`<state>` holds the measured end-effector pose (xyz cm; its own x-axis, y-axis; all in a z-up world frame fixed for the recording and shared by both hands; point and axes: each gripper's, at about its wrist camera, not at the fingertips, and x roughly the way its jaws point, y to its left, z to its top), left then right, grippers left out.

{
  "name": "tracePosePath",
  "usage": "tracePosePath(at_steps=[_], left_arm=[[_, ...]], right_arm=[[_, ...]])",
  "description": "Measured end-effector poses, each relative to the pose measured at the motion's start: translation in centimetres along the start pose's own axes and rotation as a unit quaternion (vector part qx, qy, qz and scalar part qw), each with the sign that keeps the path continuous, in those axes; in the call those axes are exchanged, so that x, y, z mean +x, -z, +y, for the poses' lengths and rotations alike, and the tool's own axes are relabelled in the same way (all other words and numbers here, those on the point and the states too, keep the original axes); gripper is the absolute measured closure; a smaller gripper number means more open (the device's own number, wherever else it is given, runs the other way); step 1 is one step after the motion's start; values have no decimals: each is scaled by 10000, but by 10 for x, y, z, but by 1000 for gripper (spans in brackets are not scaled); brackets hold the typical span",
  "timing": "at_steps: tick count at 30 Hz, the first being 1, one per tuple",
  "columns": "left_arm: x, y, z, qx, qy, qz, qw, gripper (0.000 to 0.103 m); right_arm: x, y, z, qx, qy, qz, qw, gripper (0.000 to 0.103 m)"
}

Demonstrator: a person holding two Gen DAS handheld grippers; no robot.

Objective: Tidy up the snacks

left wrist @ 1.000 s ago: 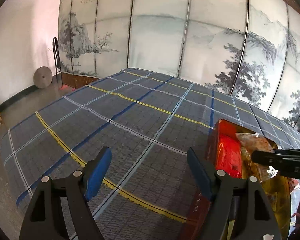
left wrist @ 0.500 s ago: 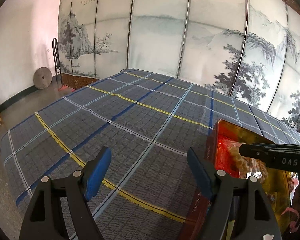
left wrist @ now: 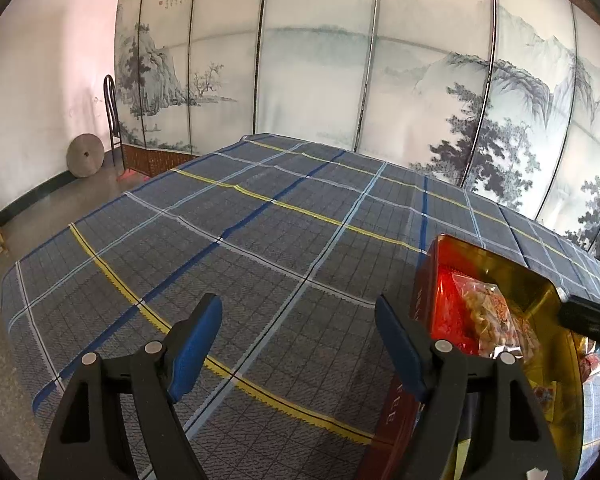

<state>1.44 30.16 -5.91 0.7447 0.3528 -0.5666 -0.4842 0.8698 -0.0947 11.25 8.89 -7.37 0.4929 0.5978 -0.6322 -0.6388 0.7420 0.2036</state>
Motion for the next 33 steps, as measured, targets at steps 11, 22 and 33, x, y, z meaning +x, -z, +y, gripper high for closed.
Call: tracePosePath(at_steps=[11, 22, 33], left_arm=[[4, 4, 1, 47, -69, 25, 10000, 26], [4, 5, -4, 184, -180, 50, 9997, 25], [4, 4, -6, 200, -163, 61, 9996, 25]], right_arm=[[-83, 83, -123, 1058, 1247, -217, 9863, 63], [-72, 96, -134, 1139, 1077, -55, 9876, 61], [-44, 84, -124, 1217, 1327, 274, 9833, 46]])
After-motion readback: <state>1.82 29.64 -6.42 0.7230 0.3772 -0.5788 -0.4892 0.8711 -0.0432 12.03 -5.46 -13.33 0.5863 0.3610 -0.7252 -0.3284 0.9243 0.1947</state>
